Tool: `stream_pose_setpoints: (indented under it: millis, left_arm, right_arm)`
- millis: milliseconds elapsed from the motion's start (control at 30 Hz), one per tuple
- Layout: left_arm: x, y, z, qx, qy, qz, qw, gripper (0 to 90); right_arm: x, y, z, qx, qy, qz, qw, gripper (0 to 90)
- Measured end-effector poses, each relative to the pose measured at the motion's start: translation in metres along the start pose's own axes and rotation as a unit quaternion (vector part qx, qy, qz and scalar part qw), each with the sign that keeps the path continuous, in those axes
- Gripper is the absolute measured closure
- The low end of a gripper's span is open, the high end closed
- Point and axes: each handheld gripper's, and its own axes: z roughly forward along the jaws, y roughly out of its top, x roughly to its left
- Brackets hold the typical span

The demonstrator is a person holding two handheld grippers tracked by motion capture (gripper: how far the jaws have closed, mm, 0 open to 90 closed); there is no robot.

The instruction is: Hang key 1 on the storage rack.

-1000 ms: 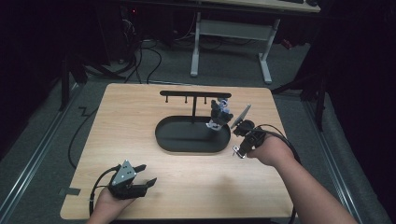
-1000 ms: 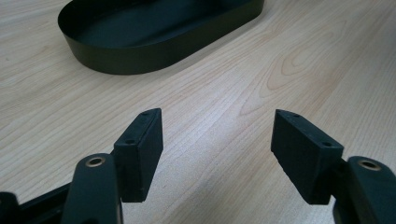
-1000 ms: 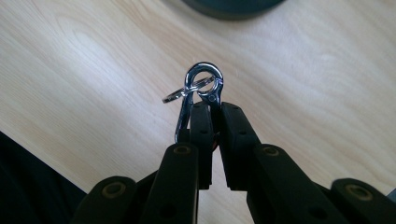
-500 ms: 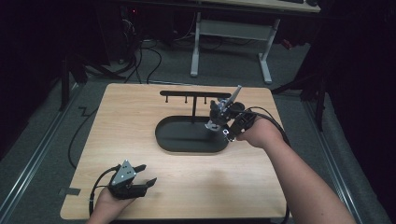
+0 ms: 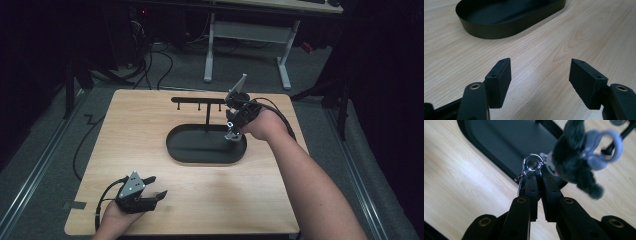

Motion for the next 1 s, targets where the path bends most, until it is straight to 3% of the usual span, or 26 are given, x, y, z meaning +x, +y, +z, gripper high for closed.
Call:
stream_pose_setpoints:
  millis: [500,533,633,1000]
  left_arm:
    - [-0.001,0.0,-0.001,-0.004,0.0,0.0,1.0,34.9]
    - [-0.001,0.0,-0.001,-0.004,0.0,0.0,1.0,34.9]
    - [0.0,0.0,-0.001,-0.004,0.0,-0.001,1.0,34.9]
    - [0.0,-0.001,-0.002,-0.006,-0.001,-0.002,1.0,34.9]
  right_arm:
    - [-0.007,0.038,-0.009,-0.031,-0.03,0.029,0.9987,84.7]
    - [-0.006,0.04,-0.01,-0.034,-0.032,0.038,0.9982,84.7]
    - [-0.005,0.045,-0.01,-0.039,-0.039,0.035,0.9979,84.7]
    - [-0.003,0.056,-0.008,-0.051,-0.046,0.058,0.996,84.7]
